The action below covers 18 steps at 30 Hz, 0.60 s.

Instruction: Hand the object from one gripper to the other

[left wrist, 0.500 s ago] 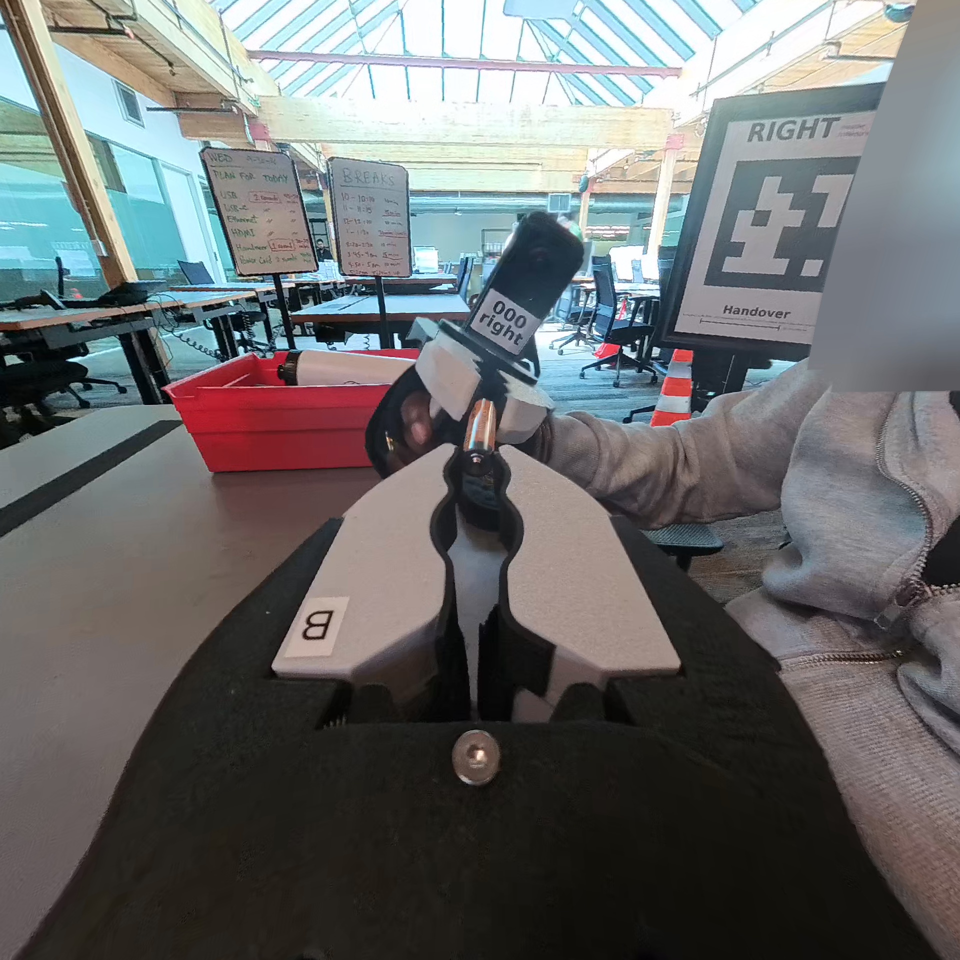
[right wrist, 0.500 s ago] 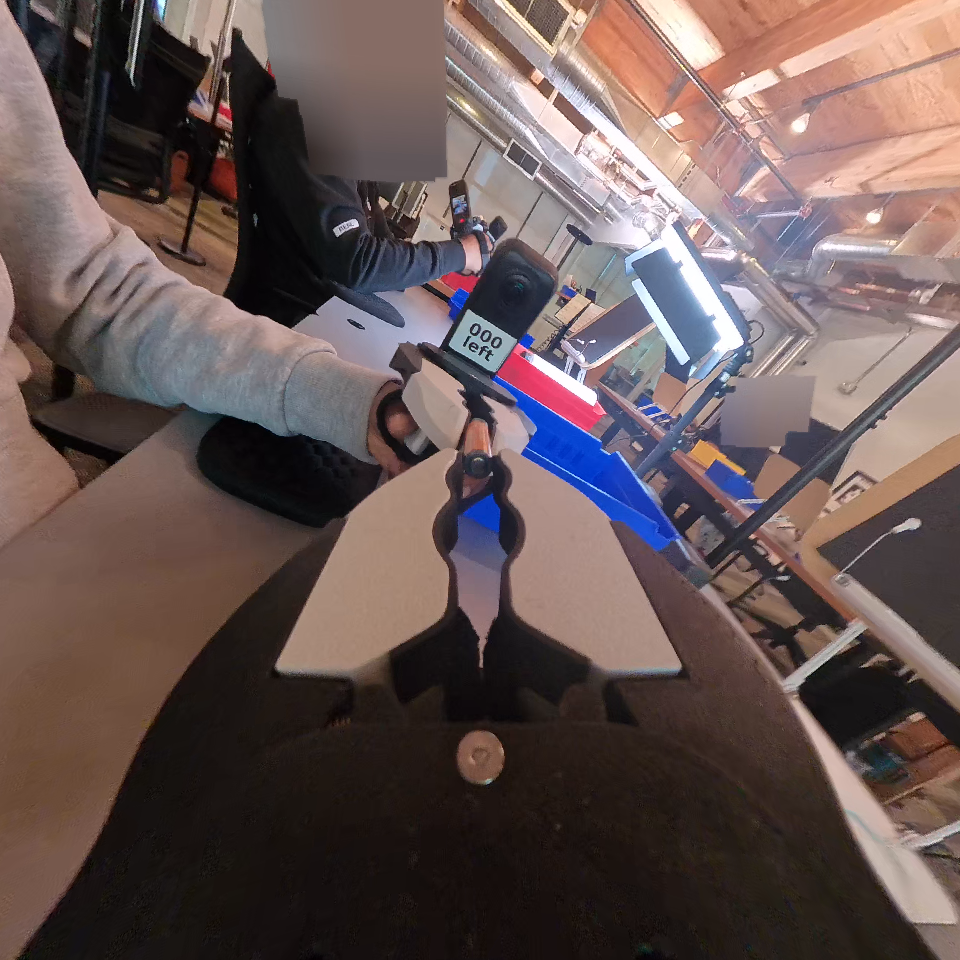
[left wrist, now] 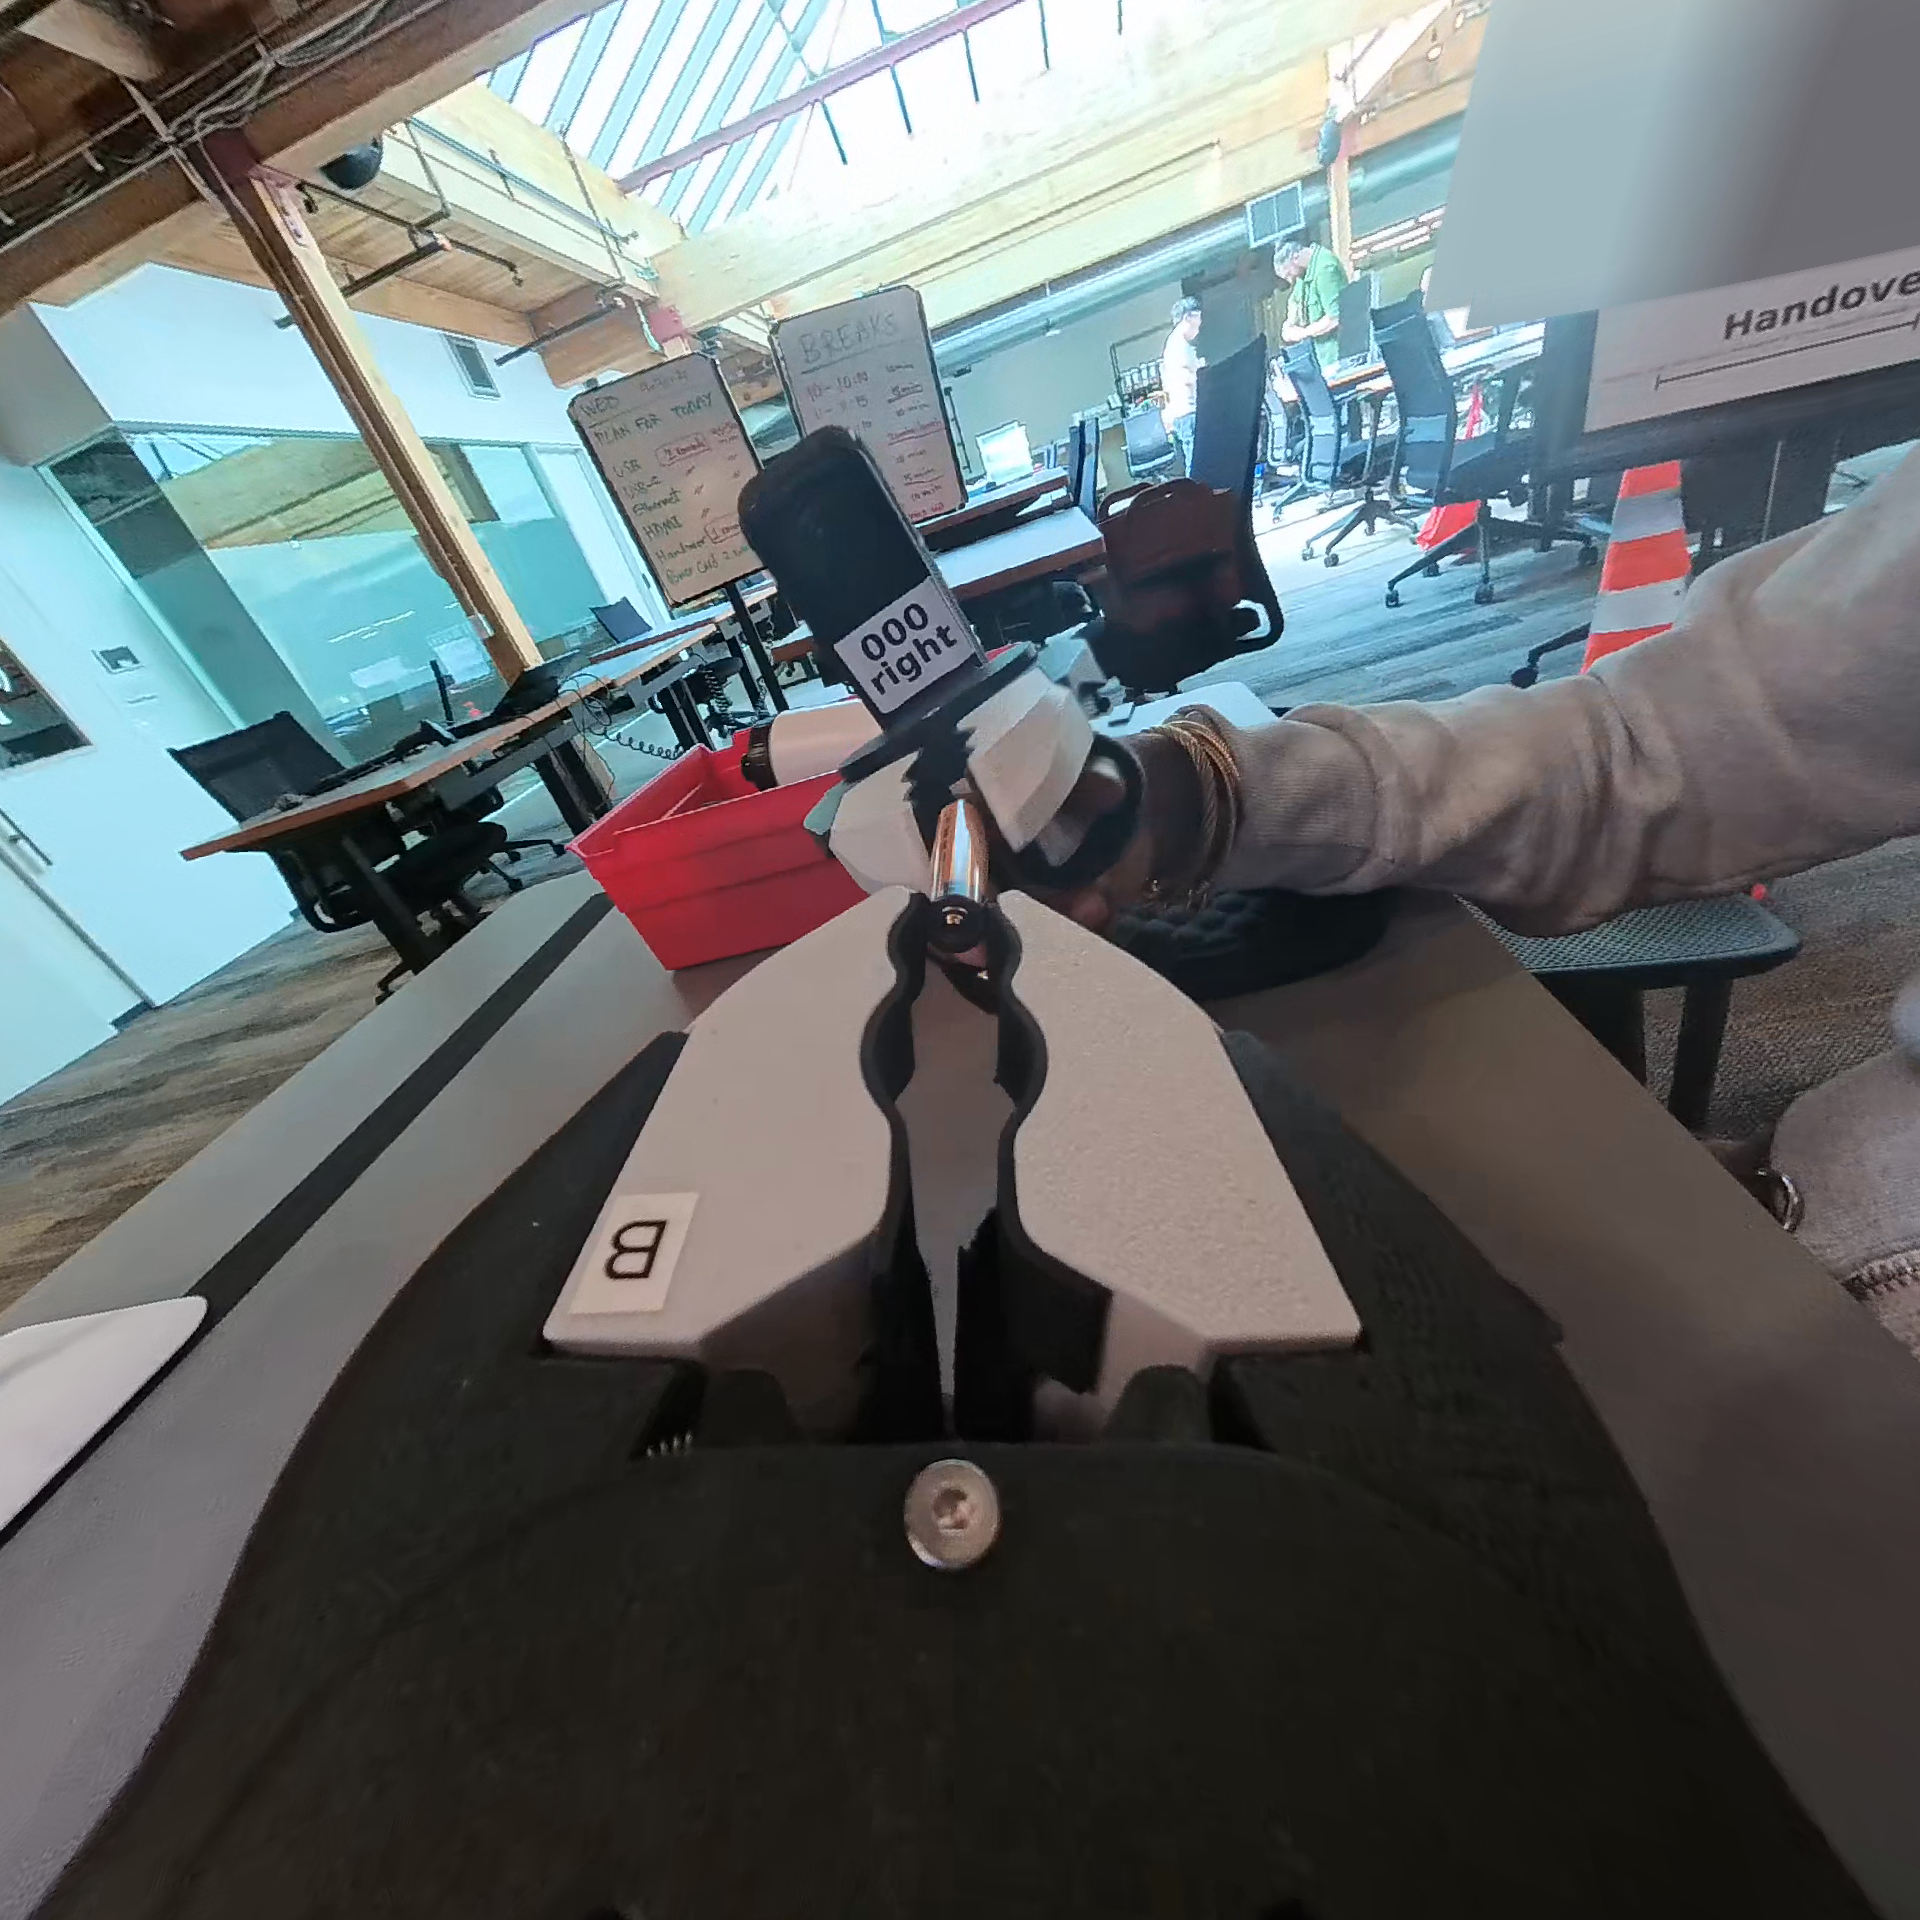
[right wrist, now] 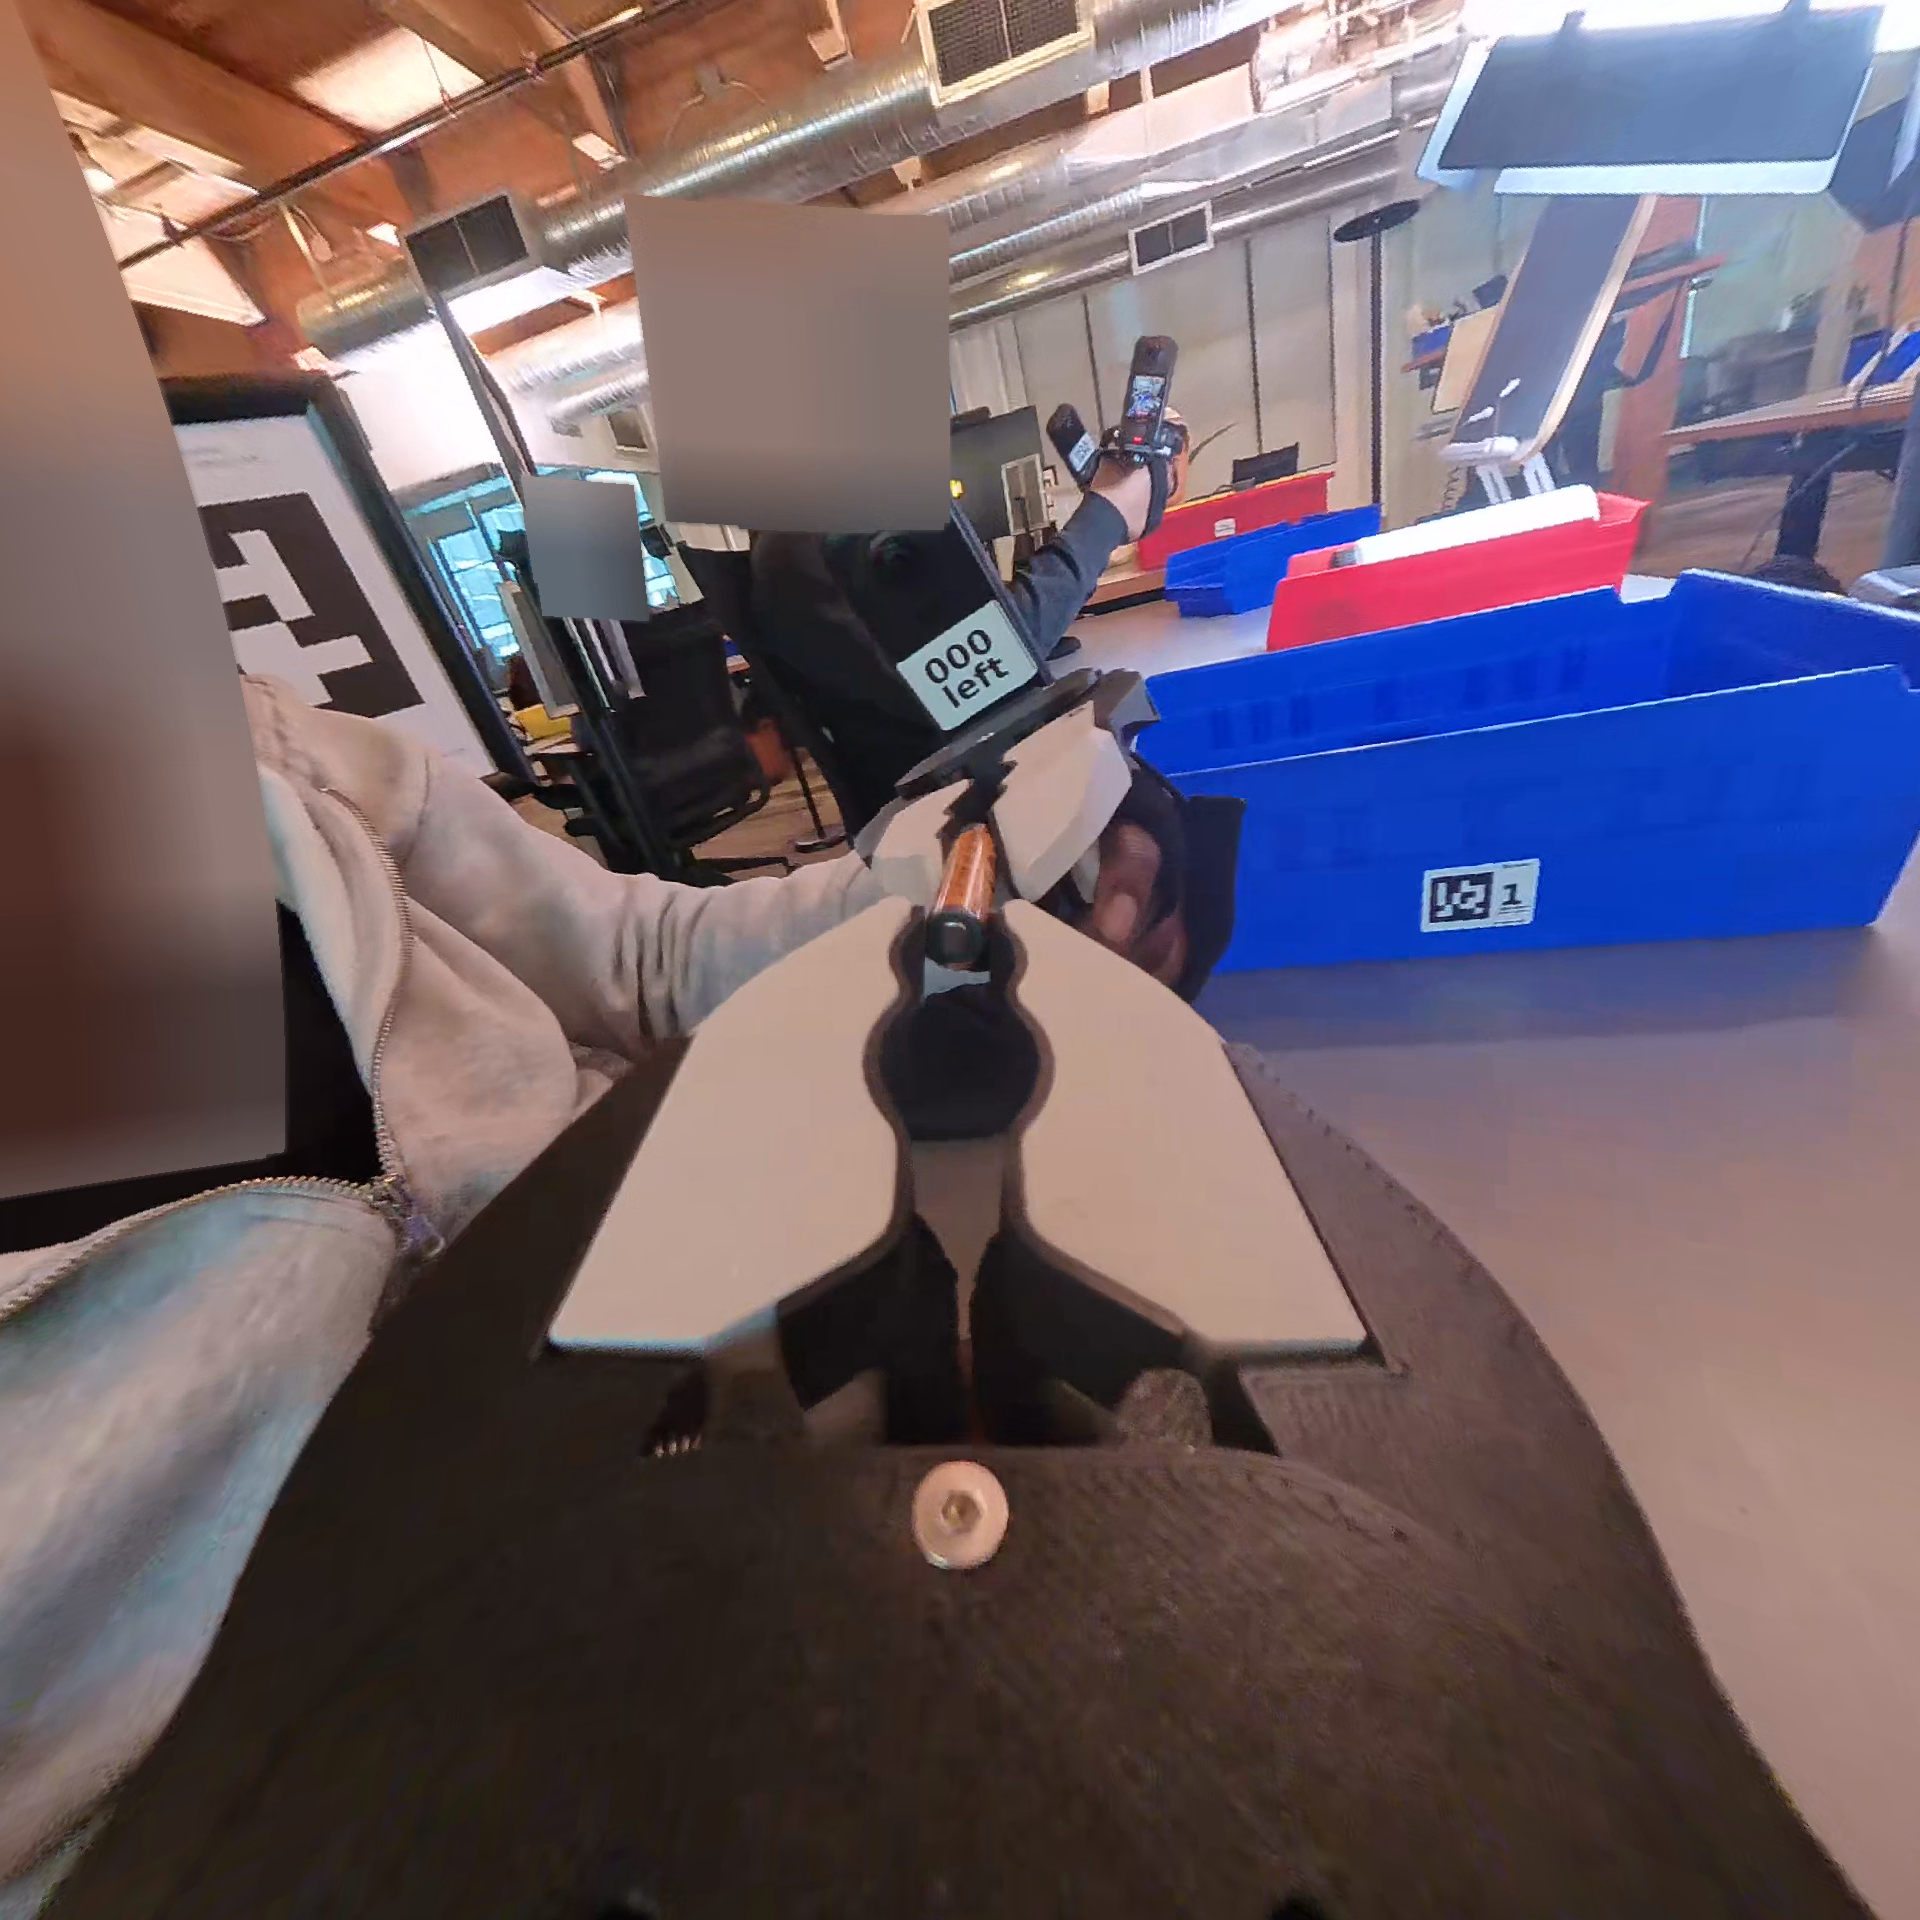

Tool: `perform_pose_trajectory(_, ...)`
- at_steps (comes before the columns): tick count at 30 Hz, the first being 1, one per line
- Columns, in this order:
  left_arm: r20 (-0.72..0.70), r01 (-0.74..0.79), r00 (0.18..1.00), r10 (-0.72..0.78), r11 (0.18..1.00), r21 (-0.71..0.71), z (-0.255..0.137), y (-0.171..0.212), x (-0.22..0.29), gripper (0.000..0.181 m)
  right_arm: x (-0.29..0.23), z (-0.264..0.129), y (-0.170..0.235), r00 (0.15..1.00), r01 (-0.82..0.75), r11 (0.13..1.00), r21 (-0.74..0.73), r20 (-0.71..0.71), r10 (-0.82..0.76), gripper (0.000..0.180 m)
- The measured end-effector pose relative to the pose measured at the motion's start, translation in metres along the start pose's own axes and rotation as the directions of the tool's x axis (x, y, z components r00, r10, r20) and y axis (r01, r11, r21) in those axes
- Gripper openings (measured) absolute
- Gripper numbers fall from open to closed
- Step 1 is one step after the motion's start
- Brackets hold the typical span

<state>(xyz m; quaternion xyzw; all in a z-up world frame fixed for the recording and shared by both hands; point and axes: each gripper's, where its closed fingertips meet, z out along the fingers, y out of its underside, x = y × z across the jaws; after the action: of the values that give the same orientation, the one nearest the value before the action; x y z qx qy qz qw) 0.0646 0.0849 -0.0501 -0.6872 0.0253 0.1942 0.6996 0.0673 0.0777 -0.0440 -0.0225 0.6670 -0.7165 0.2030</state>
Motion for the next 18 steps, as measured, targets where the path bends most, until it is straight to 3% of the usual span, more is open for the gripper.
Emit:
perform_pose_trajectory(3,0.009,0.036,0.999,-0.036,0.999,-0.005,0.0001,0.0019,-0.0019,0.010,0.0041,-0.0010,0.0021,0.997,0.063,0.998,-0.019,-0.036,-0.064,0.011)
perform_pose_trajectory(5,-0.013,0.095,0.995,-0.095,0.995,0.009,0.0003,0.0008,-0.0005,0.017,0.0074,-0.0014,0.0046,0.979,0.182,0.982,-0.052,-0.079,-0.185,0.010)
perform_pose_trajectory(10,-0.072,0.210,0.975,-0.208,0.978,0.016,0.0002,-0.0009,0.0038,0.022,0.0025,0.0017,0.0053,0.837,0.522,0.844,-0.121,-0.116,-0.535,0.011)
perform_pose_trajectory(18,-0.094,0.251,0.964,-0.248,0.968,0.019,-0.0007,-0.0015,0.0042,0.011,0.0026,0.0019,0.0028,0.759,0.620,0.771,-0.144,-0.140,-0.636,0.011)
